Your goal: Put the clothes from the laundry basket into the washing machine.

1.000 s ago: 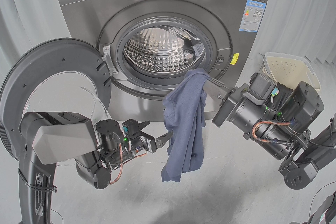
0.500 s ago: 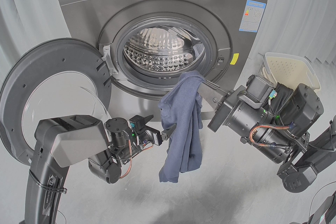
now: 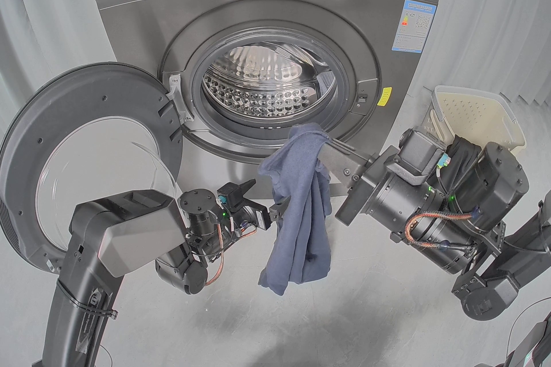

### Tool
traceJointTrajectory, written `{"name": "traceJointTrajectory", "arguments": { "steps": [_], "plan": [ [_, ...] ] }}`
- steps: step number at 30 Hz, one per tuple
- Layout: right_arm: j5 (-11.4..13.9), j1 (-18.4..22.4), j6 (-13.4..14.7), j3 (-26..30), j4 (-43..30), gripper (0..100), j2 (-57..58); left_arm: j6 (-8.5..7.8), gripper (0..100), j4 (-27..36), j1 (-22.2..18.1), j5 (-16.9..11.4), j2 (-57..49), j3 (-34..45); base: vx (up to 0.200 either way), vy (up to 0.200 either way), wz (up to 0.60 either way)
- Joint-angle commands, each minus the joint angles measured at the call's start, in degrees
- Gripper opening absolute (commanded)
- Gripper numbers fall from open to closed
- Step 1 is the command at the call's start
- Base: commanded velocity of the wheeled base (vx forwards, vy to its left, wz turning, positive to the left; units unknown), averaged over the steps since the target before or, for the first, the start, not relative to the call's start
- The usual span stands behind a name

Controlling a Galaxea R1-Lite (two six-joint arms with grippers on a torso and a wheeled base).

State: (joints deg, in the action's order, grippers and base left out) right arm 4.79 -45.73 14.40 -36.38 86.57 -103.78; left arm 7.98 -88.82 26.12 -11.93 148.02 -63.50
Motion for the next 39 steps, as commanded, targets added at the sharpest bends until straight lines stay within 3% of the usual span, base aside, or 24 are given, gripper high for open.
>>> {"name": "traceJointTrajectory", "arguments": {
  "steps": [1, 4, 5, 20, 36, 39],
  "plan": [
    [0.04, -0.33, 0.02, 0.08, 0.09, 0, -0.72, 0.01, 100, -0.04, 0.24, -0.02, 0.6, -0.75, 0.0, 0.0, 0.0],
    [-0.04, -0.33, -0.07, -0.01, 0.45, 0, -1.25, 0.01, 100, -0.04, 0.33, -0.02, 0.69, -1.19, 0.0, 0.0, 0.0],
    [-0.04, -0.33, -0.07, -0.01, 0.53, 0, -1.34, 0.01, 0, -0.12, 0.24, -0.02, 0.69, -1.19, 0.0, 0.0, 0.0],
    [-0.04, 0.9, -0.07, 0.87, 0.71, 0, -0.9, 0.01, 0, -0.3, -0.64, 0.16, -0.1, -1.36, 0.0, 0.0, 0.0],
    [-0.13, 1.96, 0.02, 2.28, 0.89, 0, 0.07, -0.25, 0, -0.39, -1.69, 0.77, -8.27, 7.78, 0.0, 0.0, 0.0],
    [-0.13, 3.1, 0.02, 2.36, 0.97, 0, 0.24, 0.36, 0, -0.39, -1.78, 0.68, -13.37, 12.44, 0.0, 0.0, 0.0]
  ]
}}
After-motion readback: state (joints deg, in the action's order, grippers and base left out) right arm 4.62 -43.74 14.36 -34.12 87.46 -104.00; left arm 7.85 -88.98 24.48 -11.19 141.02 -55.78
